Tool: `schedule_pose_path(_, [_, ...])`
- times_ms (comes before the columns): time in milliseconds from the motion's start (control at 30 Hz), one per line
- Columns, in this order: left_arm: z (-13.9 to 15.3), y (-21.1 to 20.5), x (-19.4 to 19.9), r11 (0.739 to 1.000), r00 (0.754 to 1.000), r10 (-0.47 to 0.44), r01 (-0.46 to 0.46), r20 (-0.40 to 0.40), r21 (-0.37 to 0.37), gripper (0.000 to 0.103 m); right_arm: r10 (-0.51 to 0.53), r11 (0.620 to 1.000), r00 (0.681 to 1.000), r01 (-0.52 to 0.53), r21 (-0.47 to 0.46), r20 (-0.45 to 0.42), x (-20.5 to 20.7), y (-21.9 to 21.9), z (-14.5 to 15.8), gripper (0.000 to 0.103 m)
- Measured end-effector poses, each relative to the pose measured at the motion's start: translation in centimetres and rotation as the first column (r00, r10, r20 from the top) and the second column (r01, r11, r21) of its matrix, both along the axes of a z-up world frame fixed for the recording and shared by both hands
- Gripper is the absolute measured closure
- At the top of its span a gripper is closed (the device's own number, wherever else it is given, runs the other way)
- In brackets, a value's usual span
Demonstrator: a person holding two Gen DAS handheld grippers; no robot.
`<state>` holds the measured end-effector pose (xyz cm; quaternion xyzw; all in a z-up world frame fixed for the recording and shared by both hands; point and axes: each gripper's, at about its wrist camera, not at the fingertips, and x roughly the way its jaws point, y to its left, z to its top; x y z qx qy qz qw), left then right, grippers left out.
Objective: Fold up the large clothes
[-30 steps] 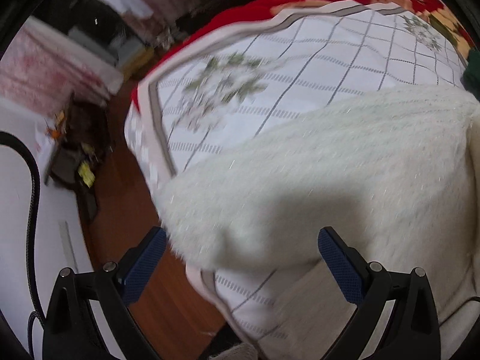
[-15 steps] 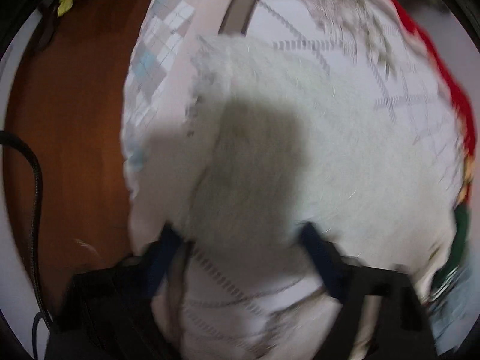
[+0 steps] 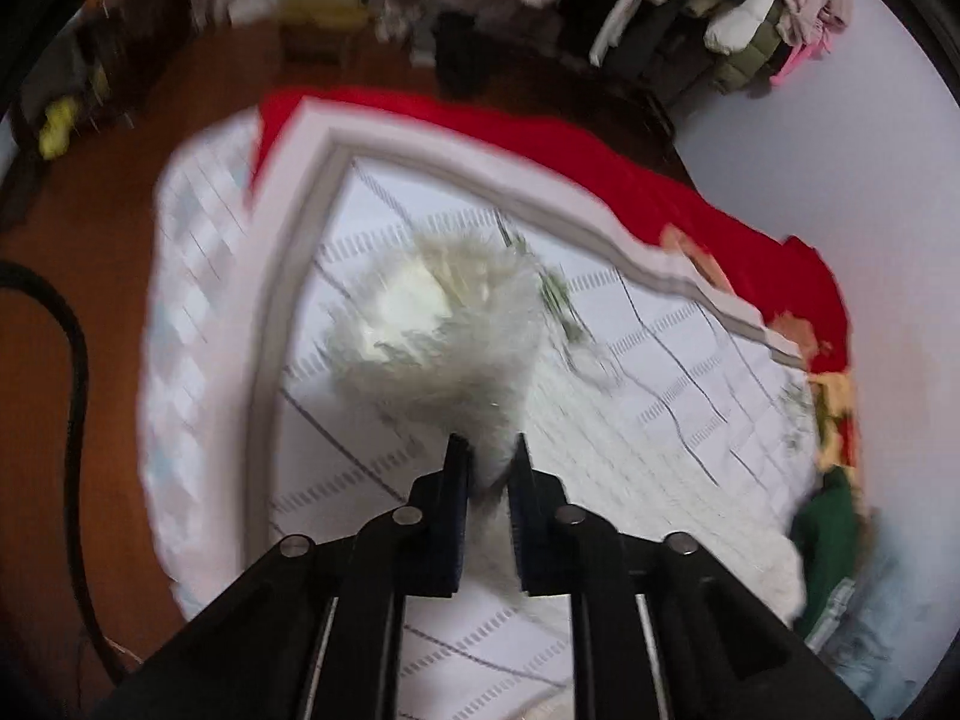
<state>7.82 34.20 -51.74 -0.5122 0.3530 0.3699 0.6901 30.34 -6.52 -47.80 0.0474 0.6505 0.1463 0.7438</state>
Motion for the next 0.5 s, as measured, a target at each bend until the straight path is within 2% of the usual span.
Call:
schedule_pose_path(67, [-1.0, -1.0, -0.5, 0.998, 0.999, -0.005, 0.008, 0.052, -0.056, 0.084, -0.002, 1.000, 1.000, 0.002, 0.002, 0.004, -0.1, 0.1, -0.1, 0.045])
schedule_pose_path(133, [-2.2, -2.0, -0.8, 0.993, 0.996, 0.011, 0.000, 0.085, -0.118, 0.057, -0.005, 1.000, 1.000, 0.005, 0.005, 0.013, 0.0, 0.2, -0.2, 0.045])
schedule_pose_path(200, [-3.6, -2.7, -0.6, 0.981, 0.990, 0.044, -0.018, 0.134, -0.192, 0.050, -0.013, 1.000, 1.000, 0.012, 0.007, 0.012, 0.2, 0.2, -0.4, 0.044])
schedule_pose_path(267, [-5.0, -2.8, 0.1, 0.972, 0.990, 0.067, -0.038, 0.121, -0.231, 0.050, -0.030, 1.000, 1.000, 0.030, 0.007, 0.007, 0.5, 0.1, -0.8, 0.040])
schedule_pose_path(367, [-5.5, -2.5, 1.1, 0.973, 0.993, 0.087, -0.067, 0.082, -0.222, 0.050, -0.052, 0.999, 0.999, 0.052, 0.005, 0.004, 1.1, 0.1, -1.1, 0.040])
schedule_pose_path(467, [-5.3, -1.8, 2.7, 0.983, 0.995, 0.097, -0.094, 0.017, -0.158, 0.050, -0.071, 0.997, 0.997, 0.071, -0.008, -0.003, 1.7, 0.2, -1.6, 0.040])
schedule_pose_path(500, [-5.0, -1.6, 3.3, 0.988, 0.996, 0.094, -0.095, -0.011, -0.119, 0.052, -0.075, 0.997, 0.997, 0.075, -0.019, -0.001, 1.8, 0.2, -1.7, 0.040])
